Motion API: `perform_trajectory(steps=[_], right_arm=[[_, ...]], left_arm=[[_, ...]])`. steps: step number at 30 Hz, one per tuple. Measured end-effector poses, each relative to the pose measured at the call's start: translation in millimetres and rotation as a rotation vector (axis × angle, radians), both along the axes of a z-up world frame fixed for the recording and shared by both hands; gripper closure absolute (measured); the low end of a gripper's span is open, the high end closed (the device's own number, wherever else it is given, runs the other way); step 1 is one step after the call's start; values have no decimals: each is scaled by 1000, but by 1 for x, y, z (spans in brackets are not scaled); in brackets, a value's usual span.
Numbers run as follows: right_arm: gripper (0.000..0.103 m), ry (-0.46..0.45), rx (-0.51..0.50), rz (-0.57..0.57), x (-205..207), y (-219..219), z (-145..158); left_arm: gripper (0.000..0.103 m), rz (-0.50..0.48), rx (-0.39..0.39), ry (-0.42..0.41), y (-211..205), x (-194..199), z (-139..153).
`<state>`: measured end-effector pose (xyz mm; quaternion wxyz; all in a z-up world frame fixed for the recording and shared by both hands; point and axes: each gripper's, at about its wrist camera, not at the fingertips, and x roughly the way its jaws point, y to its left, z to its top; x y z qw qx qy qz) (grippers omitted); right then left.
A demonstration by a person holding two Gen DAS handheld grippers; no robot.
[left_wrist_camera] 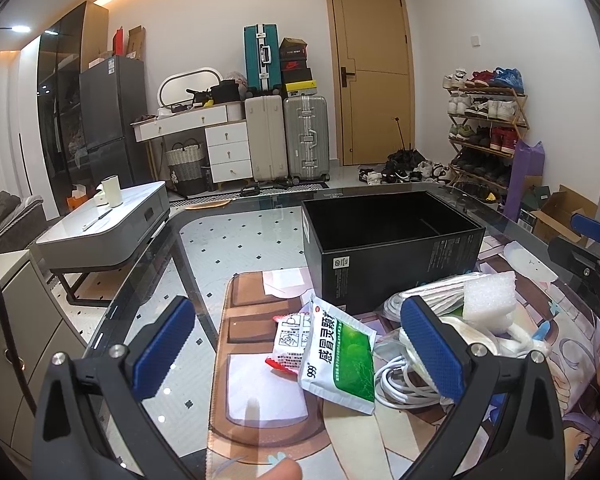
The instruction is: Organize soft objects
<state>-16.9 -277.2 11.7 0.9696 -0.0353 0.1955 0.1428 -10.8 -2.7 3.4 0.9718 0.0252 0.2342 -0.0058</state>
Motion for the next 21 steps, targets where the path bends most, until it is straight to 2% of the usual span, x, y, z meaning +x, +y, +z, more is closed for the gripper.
perform_trajectory(steps=[21], right_arm=[[0, 1, 1, 4, 0, 0, 0]], left_arm=[[0, 4, 1, -2, 1, 0, 0]])
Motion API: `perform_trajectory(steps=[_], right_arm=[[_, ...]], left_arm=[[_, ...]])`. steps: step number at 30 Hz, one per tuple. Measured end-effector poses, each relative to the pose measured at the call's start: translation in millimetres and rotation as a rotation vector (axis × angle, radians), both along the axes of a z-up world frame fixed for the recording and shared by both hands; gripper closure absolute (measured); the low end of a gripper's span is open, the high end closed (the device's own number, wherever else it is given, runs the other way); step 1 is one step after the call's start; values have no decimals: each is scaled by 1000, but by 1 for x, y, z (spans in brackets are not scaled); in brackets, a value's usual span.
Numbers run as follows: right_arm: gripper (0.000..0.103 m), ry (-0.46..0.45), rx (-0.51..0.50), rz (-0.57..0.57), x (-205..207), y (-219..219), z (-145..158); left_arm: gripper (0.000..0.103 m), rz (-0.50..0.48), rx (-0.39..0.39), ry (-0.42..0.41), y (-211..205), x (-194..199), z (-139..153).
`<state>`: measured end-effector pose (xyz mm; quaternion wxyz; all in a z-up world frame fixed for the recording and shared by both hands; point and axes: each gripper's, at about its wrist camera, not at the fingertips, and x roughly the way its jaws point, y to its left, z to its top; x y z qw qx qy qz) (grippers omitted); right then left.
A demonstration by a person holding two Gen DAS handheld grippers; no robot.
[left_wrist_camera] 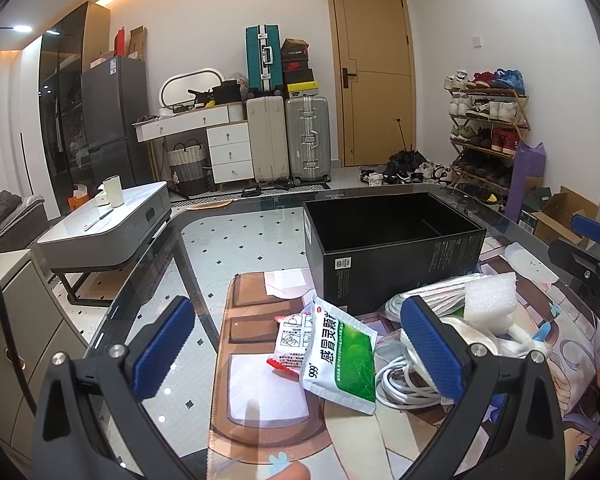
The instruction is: Organize soft objects
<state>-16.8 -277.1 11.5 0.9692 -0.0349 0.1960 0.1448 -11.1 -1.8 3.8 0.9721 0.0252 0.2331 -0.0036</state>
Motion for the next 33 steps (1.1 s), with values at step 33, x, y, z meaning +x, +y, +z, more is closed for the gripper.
perform_trajectory(steps=[33], right_arm=[[0, 74, -48, 70, 16, 16, -5]], left_arm=[[0, -31, -28, 73, 5, 8, -4]])
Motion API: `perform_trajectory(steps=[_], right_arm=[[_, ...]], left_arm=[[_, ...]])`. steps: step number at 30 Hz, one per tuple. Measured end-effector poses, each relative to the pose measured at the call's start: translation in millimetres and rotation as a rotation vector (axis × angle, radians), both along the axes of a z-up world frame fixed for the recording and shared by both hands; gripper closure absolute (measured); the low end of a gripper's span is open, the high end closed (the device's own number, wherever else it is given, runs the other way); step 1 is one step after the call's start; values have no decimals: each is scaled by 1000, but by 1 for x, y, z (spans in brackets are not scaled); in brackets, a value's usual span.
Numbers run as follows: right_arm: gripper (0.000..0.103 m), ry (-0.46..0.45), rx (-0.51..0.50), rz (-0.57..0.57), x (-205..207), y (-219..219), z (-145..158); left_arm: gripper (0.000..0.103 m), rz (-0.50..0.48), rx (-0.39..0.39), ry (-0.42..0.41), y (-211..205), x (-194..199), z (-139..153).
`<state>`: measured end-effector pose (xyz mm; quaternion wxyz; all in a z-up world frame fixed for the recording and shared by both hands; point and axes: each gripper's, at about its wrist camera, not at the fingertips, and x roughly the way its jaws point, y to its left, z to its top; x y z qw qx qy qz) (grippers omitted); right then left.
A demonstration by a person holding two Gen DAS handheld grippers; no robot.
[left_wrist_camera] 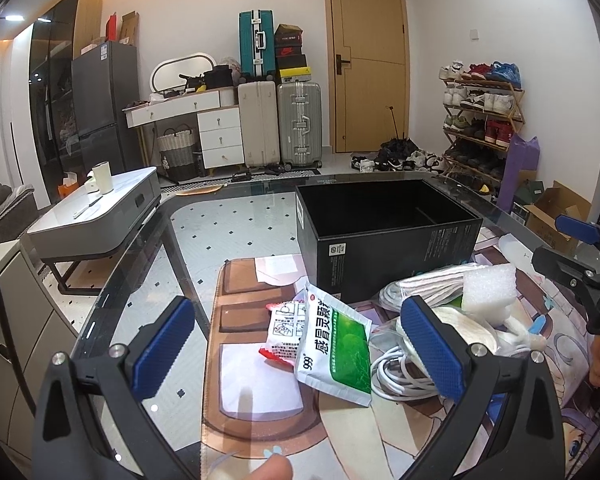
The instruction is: Organize soft objects
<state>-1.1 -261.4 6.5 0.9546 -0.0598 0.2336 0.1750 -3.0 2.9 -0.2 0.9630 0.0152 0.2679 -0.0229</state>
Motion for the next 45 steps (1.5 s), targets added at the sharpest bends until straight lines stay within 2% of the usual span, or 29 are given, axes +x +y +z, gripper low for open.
perform_trajectory(steps=[5, 13, 18, 26, 29, 34, 37, 41, 45], right_arm=[[0, 49, -18, 66, 5, 13, 5], [2, 89, -39, 183, 3, 33, 7], [17, 118, -46, 236, 0, 41, 5], [21, 136, -77, 306, -2, 51, 4], [30, 150, -95, 318, 1, 55, 1], [33, 171, -111, 326, 8, 59, -4], [35, 171, -124, 337, 9, 59, -5], [41, 181, -149, 347, 13, 66, -11], [43, 194, -143, 352, 16, 68, -13]], left_arm=[[0, -10, 5, 64, 0, 3, -6], [0, -15, -36, 166, 3, 14, -11], [0, -13, -82, 223, 9, 22, -13], [1, -49, -129, 300, 6, 32, -19], [2, -54, -138, 322, 5, 34, -20], [3, -53, -145, 336, 2, 37, -21], [9, -54, -161, 357, 1, 42, -23], [10, -54, -179, 376, 2, 45, -26], [19, -62, -187, 394, 3, 46, -29]])
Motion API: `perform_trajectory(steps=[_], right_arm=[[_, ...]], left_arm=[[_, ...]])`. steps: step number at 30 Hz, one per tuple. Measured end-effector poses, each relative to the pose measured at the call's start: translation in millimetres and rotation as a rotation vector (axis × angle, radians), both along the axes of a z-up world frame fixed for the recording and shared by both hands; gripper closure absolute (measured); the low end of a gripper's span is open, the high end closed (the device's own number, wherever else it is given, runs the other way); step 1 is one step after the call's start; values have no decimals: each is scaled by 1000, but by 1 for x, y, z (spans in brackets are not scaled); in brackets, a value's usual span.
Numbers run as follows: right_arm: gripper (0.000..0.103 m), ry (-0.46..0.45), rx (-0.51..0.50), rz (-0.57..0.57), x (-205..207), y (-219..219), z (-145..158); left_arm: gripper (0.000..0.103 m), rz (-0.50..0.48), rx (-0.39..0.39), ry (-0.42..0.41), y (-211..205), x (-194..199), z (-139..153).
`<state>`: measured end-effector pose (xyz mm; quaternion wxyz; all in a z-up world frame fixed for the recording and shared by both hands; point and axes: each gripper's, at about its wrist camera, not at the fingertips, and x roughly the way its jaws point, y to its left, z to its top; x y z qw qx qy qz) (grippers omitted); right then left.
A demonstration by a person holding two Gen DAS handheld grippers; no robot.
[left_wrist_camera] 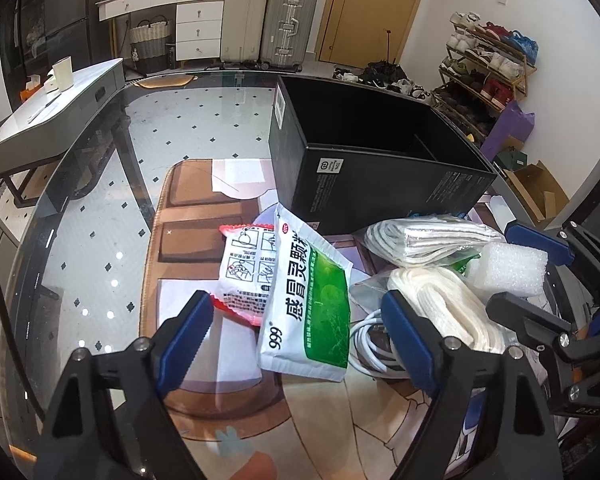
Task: Organize soft objects
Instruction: 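Close the left gripper on the green medicine packet while the right gripper grasps the white foam block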
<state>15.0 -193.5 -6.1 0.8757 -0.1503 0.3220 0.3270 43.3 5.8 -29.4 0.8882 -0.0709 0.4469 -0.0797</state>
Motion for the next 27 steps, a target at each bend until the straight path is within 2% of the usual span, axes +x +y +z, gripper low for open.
perform_trajectory(steps=[6, 14, 21, 27], right_arm=[[56, 36, 15, 11, 3, -2, -1], [65, 72, -17, 17, 7, 3, -2], [76, 82, -19, 8, 11, 2, 4], [79, 86, 13, -13, 12, -8, 14]], left_arm=[[26, 13, 2, 17, 2, 1, -3], [36, 15, 3, 52, 2, 0, -9], [52, 6, -2, 55, 2, -1, -8], [54, 7, -10, 52, 1, -1, -8]])
